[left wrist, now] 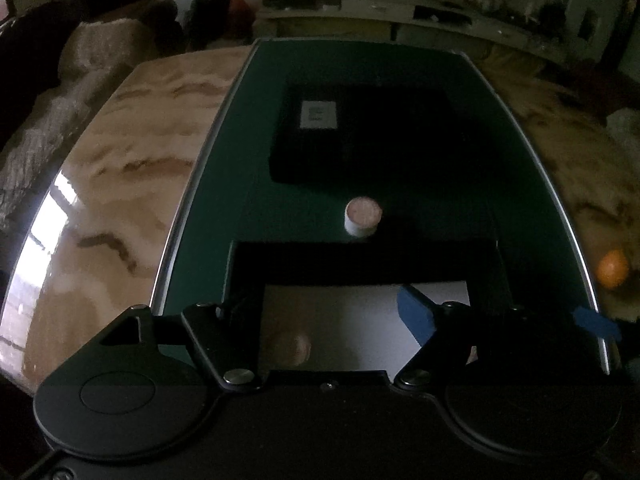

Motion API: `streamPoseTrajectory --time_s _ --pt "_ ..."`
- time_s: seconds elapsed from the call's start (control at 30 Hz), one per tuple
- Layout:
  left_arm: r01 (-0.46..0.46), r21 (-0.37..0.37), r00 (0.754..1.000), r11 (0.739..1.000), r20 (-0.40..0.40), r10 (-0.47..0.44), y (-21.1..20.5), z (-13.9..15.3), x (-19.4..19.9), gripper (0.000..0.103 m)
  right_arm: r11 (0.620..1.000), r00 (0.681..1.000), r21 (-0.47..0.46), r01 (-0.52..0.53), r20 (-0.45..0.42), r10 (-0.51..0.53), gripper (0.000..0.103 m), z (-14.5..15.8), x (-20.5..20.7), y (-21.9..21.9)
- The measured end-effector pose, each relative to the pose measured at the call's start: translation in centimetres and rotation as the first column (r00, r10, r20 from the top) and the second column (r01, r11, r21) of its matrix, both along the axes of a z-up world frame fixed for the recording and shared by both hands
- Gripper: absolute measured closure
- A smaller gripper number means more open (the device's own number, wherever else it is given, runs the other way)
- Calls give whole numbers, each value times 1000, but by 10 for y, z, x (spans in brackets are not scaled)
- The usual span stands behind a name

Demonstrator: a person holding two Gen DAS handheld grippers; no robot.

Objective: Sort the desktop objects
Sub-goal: 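Move the left gripper toward the remaining red-lidded container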

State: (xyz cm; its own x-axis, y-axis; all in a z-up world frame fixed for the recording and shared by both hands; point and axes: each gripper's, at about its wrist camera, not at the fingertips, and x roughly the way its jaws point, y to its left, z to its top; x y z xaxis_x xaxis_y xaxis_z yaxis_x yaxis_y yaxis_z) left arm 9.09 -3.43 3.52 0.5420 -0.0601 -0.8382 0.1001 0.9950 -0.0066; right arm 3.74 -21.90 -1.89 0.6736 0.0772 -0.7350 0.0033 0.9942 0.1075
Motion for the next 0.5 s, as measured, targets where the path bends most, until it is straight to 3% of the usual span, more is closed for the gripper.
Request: streamPoseTrajectory --time_s 0.5 --pt "27 30 996 999 -81 -24 -33 -31 67 26 991 999 129 44 0 -44 0 -14 -28 -28"
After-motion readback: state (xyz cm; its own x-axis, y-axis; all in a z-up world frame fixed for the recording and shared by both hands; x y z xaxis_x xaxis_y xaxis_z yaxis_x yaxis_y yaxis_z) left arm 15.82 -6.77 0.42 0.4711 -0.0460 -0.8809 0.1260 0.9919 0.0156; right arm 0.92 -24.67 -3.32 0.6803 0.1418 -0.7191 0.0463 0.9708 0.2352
